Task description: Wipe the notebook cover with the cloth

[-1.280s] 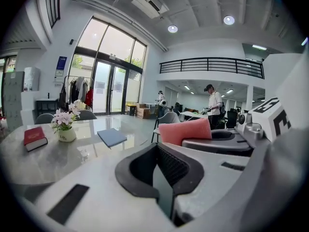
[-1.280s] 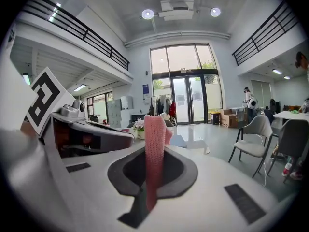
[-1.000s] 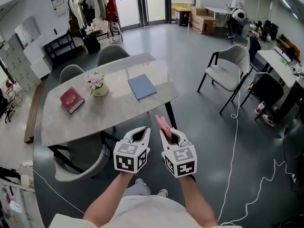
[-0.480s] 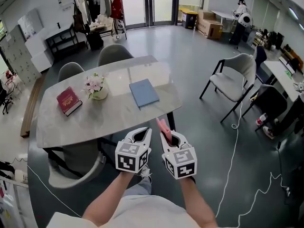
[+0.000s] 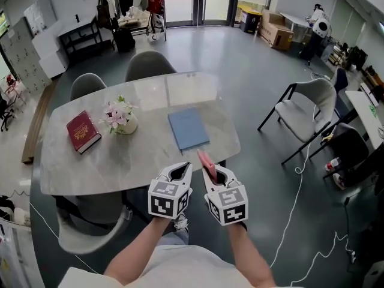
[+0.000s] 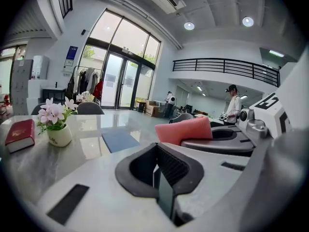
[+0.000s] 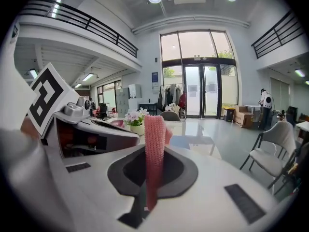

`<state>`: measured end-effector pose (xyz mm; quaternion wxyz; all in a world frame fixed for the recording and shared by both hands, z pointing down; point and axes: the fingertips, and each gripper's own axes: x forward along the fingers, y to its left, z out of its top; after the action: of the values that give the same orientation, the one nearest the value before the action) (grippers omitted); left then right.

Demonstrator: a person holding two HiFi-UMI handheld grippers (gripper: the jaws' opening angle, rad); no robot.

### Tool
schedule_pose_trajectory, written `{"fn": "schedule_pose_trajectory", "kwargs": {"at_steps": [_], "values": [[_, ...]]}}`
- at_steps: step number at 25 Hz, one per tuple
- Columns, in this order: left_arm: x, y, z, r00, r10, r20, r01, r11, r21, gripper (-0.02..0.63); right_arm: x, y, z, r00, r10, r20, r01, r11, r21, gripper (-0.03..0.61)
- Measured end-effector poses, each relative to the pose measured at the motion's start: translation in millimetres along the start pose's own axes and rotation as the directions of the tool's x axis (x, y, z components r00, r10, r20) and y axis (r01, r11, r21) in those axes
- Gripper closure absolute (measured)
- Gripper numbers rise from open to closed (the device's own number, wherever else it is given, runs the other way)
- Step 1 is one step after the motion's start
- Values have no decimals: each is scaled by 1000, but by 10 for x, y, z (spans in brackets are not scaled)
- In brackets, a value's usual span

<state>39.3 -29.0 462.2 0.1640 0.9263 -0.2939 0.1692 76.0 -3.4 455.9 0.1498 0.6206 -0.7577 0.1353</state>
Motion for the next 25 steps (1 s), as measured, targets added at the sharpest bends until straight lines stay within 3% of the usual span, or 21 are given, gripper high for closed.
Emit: {"fn": "schedule_pose_trajectory", "kwargs": {"at_steps": [13,25], "values": [[563,1086,344,999,39,27,-36,994,-102,606,1335,-137,350,990,76,-121,-95,982,-163,565],[830,1528,424,1000,17,25,-13,993,-121,606,2251,-339,434,960,127,-250,-211,915,-345,565]]}}
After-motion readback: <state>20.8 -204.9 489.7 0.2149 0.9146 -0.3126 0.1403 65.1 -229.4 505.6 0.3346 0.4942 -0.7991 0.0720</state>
